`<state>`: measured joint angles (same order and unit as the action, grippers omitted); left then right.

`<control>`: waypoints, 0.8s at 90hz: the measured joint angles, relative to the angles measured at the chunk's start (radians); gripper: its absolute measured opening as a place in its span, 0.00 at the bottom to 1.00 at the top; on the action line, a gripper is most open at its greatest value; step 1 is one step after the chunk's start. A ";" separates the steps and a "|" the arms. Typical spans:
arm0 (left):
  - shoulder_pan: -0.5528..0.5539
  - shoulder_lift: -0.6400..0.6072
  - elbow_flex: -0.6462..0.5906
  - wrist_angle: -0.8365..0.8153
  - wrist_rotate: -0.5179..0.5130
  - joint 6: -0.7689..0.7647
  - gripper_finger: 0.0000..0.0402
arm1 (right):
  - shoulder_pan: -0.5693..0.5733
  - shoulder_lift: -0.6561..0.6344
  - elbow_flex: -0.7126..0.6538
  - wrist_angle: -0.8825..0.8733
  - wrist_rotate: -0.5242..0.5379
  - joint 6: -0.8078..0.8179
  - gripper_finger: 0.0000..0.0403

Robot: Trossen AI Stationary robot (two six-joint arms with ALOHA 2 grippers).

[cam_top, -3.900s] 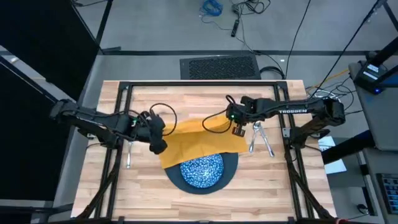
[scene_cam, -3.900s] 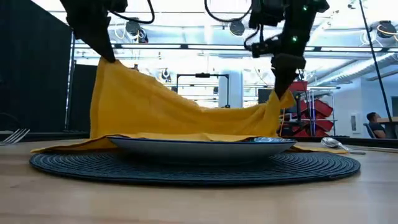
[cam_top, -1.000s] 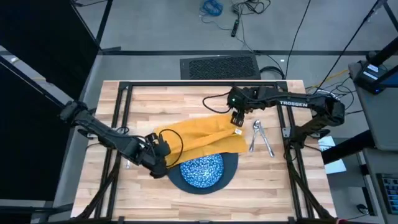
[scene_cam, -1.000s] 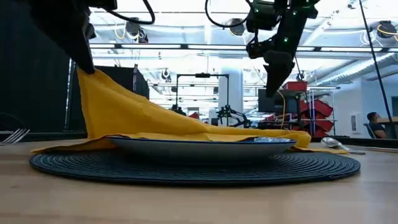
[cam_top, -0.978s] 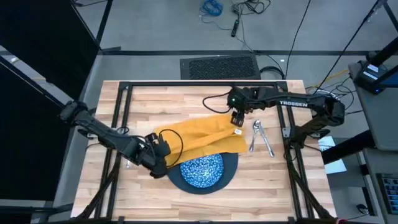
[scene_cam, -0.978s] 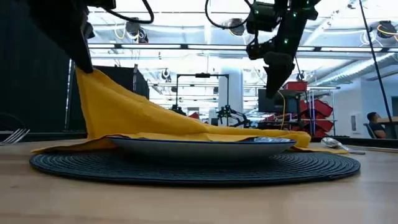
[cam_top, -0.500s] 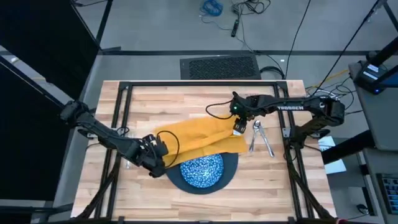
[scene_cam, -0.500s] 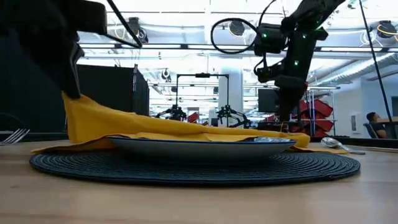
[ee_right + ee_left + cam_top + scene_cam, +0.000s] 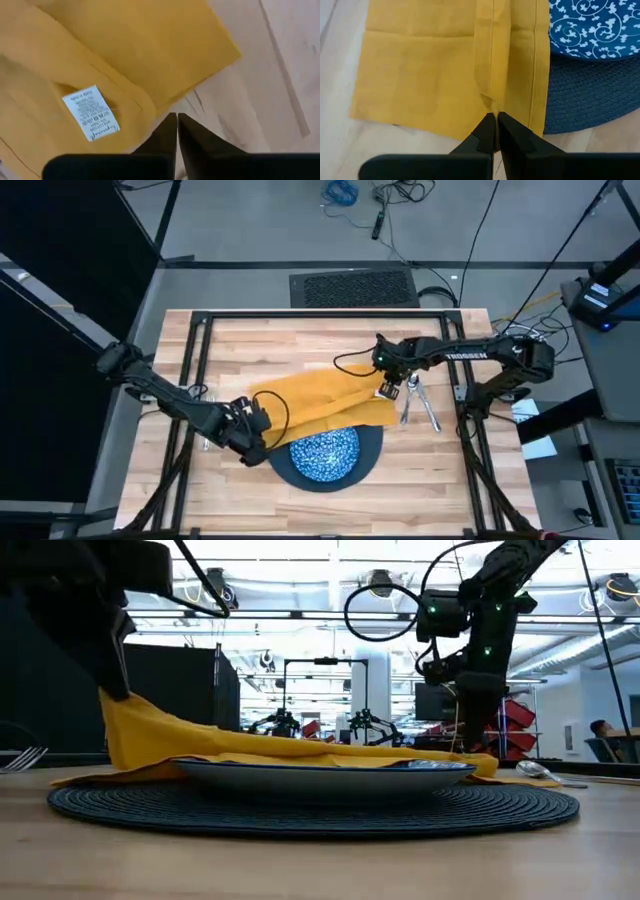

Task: Set table place
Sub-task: Fold the yellow table napkin

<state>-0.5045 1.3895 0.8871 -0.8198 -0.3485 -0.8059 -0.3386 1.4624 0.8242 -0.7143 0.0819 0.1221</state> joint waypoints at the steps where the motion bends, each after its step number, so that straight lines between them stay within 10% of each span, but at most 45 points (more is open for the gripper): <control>1: 0.000 0.000 0.000 0.000 0.000 0.000 0.00 | 0.000 0.000 -0.003 0.000 0.000 0.003 0.00; 72: 0.000 0.000 0.000 0.000 0.006 0.011 0.00 | 0.148 0.000 -0.045 0.061 -0.131 0.119 0.00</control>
<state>-0.5046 1.3895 0.8867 -0.8200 -0.3424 -0.7952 -0.1901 1.4624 0.7788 -0.6528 -0.0492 0.2412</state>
